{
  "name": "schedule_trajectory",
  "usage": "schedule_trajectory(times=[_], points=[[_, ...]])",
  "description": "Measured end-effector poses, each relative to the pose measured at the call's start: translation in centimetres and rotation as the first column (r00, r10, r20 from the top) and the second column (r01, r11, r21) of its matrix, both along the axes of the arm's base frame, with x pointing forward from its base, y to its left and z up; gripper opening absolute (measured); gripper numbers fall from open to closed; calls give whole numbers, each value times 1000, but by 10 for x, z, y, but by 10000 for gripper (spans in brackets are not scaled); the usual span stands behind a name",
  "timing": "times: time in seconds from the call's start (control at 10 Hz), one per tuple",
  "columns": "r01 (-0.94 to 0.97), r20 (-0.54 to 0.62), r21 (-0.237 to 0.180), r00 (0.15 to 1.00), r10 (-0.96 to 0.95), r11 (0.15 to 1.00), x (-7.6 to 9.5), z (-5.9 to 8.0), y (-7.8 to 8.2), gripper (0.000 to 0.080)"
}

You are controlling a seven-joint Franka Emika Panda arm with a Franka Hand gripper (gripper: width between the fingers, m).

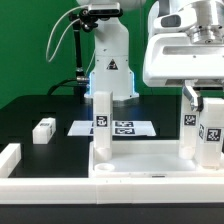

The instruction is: Assemble desk

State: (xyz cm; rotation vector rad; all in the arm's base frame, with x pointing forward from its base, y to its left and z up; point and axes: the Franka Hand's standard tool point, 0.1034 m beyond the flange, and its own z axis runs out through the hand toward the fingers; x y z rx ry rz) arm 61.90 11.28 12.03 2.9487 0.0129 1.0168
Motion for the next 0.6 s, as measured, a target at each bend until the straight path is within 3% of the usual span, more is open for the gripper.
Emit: schedule_trajectory(times=[0.2, 0.3, 0.4, 0.5, 0.6], points=[[-8, 0, -6, 1000, 8, 1000, 0, 0, 0, 288], [-14, -1, -11, 1000, 14, 1000, 0, 0, 0, 458], [-18, -1, -14, 1000, 18, 1000, 0, 0, 0, 579], [-21, -1, -16, 1000, 21, 1000, 0, 0, 0, 579], [-26, -1, -20, 1000, 26, 999, 0, 0, 0, 637]])
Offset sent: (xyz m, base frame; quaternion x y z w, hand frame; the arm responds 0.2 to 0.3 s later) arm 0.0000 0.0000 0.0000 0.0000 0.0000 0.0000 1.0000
